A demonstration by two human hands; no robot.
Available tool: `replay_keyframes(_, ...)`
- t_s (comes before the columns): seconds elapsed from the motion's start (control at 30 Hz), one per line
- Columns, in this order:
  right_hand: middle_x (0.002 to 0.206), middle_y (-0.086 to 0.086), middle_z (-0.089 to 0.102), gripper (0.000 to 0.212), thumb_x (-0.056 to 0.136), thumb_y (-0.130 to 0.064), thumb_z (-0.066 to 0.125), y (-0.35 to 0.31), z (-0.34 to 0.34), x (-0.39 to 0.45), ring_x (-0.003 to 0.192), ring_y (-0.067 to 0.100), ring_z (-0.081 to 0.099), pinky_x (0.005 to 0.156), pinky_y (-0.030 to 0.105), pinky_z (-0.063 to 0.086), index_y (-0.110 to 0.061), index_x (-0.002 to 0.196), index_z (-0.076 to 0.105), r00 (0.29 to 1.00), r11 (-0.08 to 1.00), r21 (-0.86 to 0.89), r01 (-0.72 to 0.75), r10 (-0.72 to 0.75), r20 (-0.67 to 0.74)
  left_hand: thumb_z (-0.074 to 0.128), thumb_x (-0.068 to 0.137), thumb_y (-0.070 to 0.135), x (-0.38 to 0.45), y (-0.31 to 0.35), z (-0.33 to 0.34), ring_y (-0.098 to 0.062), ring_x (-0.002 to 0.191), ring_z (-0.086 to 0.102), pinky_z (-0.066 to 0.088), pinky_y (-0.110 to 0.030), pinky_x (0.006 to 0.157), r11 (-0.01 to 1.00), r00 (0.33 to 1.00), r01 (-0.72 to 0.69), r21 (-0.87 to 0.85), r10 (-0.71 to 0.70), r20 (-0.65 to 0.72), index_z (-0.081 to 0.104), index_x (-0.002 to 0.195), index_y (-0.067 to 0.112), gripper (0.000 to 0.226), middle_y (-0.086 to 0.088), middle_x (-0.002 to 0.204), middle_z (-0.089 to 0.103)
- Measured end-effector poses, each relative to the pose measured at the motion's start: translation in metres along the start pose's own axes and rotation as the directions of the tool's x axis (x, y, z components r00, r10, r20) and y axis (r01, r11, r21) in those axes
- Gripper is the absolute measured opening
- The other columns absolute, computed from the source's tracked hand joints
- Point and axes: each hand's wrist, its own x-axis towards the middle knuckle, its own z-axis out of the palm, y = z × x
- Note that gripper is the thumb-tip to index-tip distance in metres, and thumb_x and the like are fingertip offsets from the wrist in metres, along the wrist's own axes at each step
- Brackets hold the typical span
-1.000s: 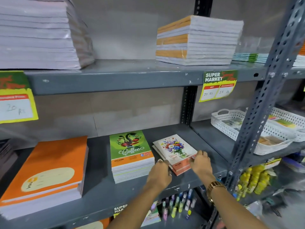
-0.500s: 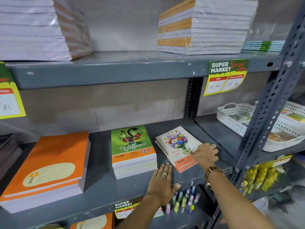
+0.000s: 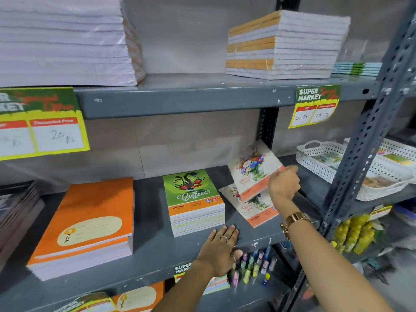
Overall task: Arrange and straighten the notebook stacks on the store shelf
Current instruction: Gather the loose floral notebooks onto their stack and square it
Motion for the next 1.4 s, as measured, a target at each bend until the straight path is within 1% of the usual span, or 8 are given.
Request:
replay_keyframes(0.13,0.127,0.027,0.056,0.028,0.097,-0.009,0.044,-0.020,0.000,-0.019,0.118,0.040,0.053,0.091,0.040,0.044,0.003,0.122,0.045,0.991,0.983,0.134,-0.124,0.117,0.060,0.002,0.083,0.064,-0.020,-0.016,0.000,-0.020,0.147,-0.005,-0.004,-0.037,0.120,1.000,1.000,0.008,-0.026,-0.007,0.017,0.002,0.148,0.017,0.081,0.000,0.160,-0.003)
replay_keyframes(0.23,0.124,0.024,0.060,0.028,0.095,-0.013,0.048,-0.025,0.024,-0.040,0.113,0.039,0.058,0.090,0.042,0.047,0.002,0.119,0.052,0.967,0.960,0.184,-0.210,0.176,0.186,0.021,0.099,0.042,-0.035,-0.027,-0.001,-0.020,0.147,-0.004,-0.003,-0.038,0.120,0.999,1.000,0.015,-0.051,-0.015,0.006,0.003,0.149,0.016,0.059,-0.001,0.160,-0.002)
replay_keyframes(0.37,0.102,0.028,0.069,0.026,0.096,-0.009,0.048,-0.025,0.056,-0.074,0.081,0.042,0.071,0.070,0.046,0.060,0.009,0.114,0.053,0.874,0.875,0.286,-0.391,0.257,0.412,0.026,0.099,0.038,-0.055,-0.045,-0.003,-0.019,0.147,-0.001,0.000,-0.039,0.121,0.998,1.000,0.018,-0.062,-0.018,0.007,0.005,0.149,0.018,0.057,0.001,0.160,0.000)
replay_keyframes(0.47,0.098,0.027,0.070,0.025,0.097,-0.007,0.046,-0.026,0.070,-0.098,0.079,0.042,0.072,0.066,0.044,0.061,0.009,0.114,0.053,0.850,0.862,0.276,-0.426,0.276,0.449,0.029,0.098,0.036,-0.068,-0.059,-0.002,-0.019,0.147,0.000,0.000,-0.040,0.121,0.998,1.000,0.027,-0.060,-0.027,0.001,0.006,0.149,0.019,0.058,0.002,0.160,0.001)
replay_keyframes(0.6,0.090,0.013,0.066,0.014,0.092,-0.010,0.055,-0.025,0.084,-0.114,0.078,0.038,0.073,0.035,0.025,0.054,-0.002,0.103,0.056,0.851,0.890,0.222,-0.398,0.268,0.451,0.026,0.098,0.039,-0.085,-0.068,-0.004,-0.018,0.147,0.000,-0.001,-0.039,0.120,0.994,0.999,0.041,-0.102,-0.042,-0.009,0.007,0.149,0.019,0.057,0.001,0.160,0.003)
replay_keyframes(0.73,0.088,0.016,0.074,0.030,0.078,-0.030,0.068,-0.014,0.089,-0.115,0.079,0.036,0.072,0.069,0.041,0.061,-0.002,0.090,0.068,0.930,0.988,-0.007,-0.156,0.149,0.337,0.025,0.098,0.040,-0.093,-0.071,-0.006,-0.018,0.147,0.001,0.000,-0.039,0.120,0.994,0.999,0.038,-0.106,-0.039,-0.006,0.007,0.149,0.019,0.058,0.001,0.160,0.004)
replay_keyframes(0.97,0.112,0.024,0.064,0.038,0.087,-0.021,0.063,-0.013,0.071,-0.110,0.106,0.039,0.060,0.083,0.039,0.049,0.005,0.112,0.052,0.967,0.999,-0.048,-0.010,0.022,0.252,0.023,0.098,0.042,-0.088,-0.066,-0.009,-0.020,0.147,-0.001,-0.001,-0.039,0.120,0.988,0.998,0.068,-0.137,-0.068,0.006,0.008,0.148,0.016,0.059,-0.001,0.160,0.002)
replay_keyframes(1.4,0.113,0.023,0.067,0.027,0.087,-0.013,0.059,0.045,0.034,-0.042,0.109,0.036,0.060,0.088,0.037,0.049,0.002,0.110,0.061,0.964,0.962,-0.251,0.106,-0.037,0.264,0.027,0.098,0.040,-0.037,-0.031,-0.011,-0.021,0.147,-0.002,-0.001,-0.039,0.121,0.990,0.999,0.038,-0.137,-0.036,0.015,0.008,0.148,0.012,0.060,-0.007,0.159,0.000)
